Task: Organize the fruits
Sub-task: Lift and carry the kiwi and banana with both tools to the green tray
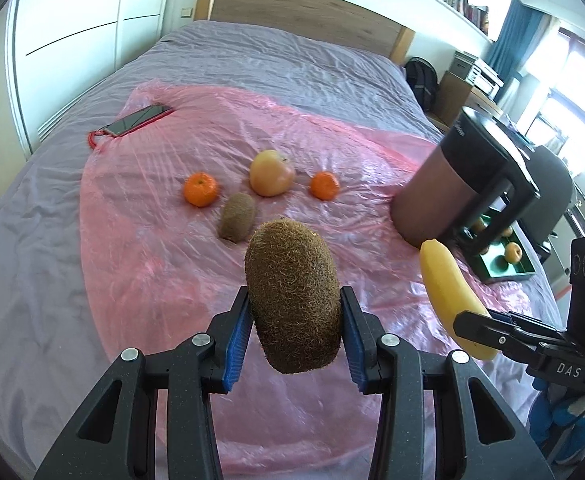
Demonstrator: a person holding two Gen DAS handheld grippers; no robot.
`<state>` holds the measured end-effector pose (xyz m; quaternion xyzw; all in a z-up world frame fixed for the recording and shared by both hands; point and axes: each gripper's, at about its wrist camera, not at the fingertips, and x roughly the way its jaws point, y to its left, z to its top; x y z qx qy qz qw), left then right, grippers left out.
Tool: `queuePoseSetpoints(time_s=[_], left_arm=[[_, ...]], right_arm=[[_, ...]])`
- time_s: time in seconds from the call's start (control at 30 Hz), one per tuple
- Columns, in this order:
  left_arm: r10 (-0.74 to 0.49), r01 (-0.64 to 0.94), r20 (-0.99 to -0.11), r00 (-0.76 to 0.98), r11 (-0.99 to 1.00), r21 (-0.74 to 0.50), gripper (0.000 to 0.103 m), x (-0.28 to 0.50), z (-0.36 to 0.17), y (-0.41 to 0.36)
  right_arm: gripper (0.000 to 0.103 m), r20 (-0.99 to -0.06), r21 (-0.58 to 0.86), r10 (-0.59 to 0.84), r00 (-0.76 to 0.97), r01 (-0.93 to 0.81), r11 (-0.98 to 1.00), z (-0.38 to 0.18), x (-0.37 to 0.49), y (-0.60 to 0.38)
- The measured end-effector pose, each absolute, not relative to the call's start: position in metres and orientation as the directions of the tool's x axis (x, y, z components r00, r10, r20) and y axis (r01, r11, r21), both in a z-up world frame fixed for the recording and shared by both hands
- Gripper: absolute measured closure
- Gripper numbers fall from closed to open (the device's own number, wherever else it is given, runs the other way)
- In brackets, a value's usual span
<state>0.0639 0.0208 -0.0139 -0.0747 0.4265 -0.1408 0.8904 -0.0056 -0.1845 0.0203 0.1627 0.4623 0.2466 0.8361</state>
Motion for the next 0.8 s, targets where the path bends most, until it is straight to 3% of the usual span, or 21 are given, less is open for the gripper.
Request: queuePoseSetpoints(time_s=[0.8], left_arm=[[-0.478, 0.499, -0.746, 0.464, 0.836, -0.226, 0.066, 0.009, 0.013, -0.142]], right_arm=[[0.072, -0.667, 0.491, 0.396, 0.631, -0.027, 0.871, 0.027, -0.073, -0.338]])
